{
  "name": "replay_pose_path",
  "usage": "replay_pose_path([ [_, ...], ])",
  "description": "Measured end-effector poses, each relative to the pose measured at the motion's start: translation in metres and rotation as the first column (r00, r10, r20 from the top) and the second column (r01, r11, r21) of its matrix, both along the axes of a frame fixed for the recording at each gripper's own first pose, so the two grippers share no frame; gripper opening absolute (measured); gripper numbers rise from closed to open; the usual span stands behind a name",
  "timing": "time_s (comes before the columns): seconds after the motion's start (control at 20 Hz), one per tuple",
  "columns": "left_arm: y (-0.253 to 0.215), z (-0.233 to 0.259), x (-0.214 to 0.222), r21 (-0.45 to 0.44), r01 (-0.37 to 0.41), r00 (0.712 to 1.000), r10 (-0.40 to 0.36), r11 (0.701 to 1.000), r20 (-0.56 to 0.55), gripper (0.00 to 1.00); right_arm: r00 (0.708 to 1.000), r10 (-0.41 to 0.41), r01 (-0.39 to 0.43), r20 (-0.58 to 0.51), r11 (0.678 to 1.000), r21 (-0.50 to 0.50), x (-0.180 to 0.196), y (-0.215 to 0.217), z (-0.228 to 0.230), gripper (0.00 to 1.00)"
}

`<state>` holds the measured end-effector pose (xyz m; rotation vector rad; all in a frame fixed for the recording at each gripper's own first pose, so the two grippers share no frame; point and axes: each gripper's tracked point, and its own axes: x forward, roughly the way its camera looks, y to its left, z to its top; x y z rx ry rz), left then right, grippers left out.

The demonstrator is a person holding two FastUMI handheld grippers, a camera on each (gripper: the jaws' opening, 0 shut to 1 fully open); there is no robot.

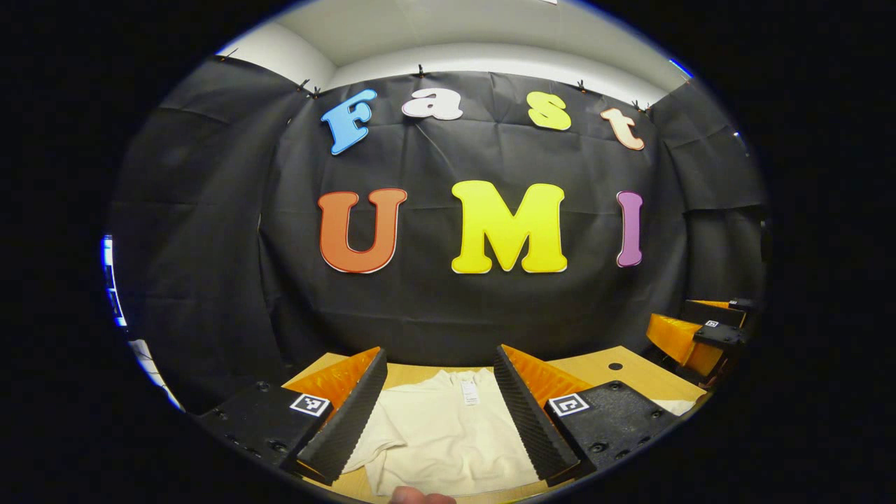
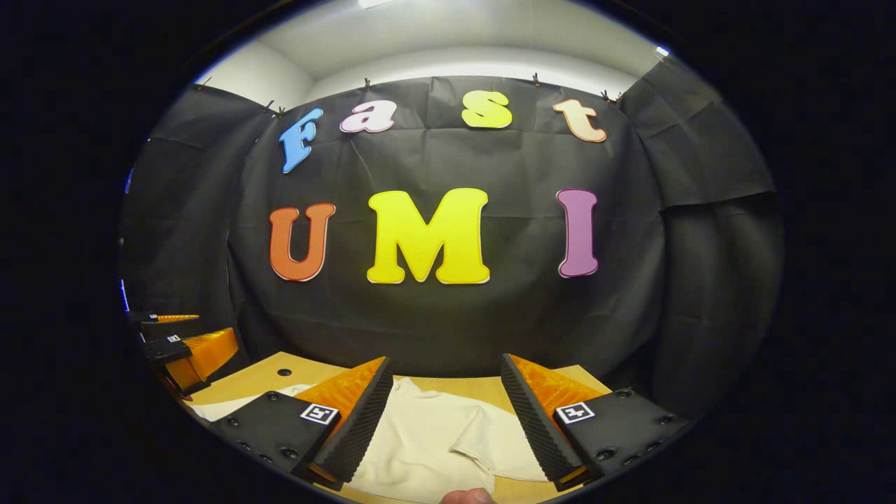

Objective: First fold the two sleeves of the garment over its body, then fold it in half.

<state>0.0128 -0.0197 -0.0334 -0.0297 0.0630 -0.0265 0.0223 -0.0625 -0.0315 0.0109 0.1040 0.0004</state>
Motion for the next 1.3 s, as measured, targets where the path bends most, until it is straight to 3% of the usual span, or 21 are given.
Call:
replay_pose_path([
  [0.35,-0.023,-0.020,-0.002,0.005,0.033,0.998,-0.033,0.999,-0.046,0.97,0.988,-0.007,-0.004,-0.157,0.997,-0.073,-0.023,-0.097,-0.051,0.96],
  [0.6,-0.052,-0.038,-0.001,-0.033,0.066,0.992,-0.069,0.997,-0.106,0.97,0.951,-0.040,0.019,-0.306,0.997,-0.072,-0.052,-0.169,-0.102,0.96],
  [0.75,-0.065,-0.047,0.000,-0.066,0.065,0.987,-0.074,0.996,-0.142,0.97,0.898,-0.094,0.073,-0.429,0.995,-0.065,-0.064,-0.216,-0.145,0.98],
  [0.95,-0.076,-0.044,-0.001,-0.047,0.074,0.987,-0.080,0.996,-0.140,0.97,0.819,-0.133,0.117,-0.558,0.991,-0.064,-0.077,-0.262,-0.196,0.96],
  [1.15,-0.085,-0.050,-0.002,-0.019,0.087,0.983,-0.089,0.996,-0.162,0.98,0.734,-0.096,0.059,-0.673,0.995,-0.078,-0.085,-0.280,-0.250,0.97],
  [1.3,-0.086,-0.053,-0.004,0.004,0.079,0.981,-0.078,0.997,-0.176,0.98,0.635,-0.074,-0.013,-0.769,0.994,-0.106,-0.102,-0.297,-0.293,0.97],
])
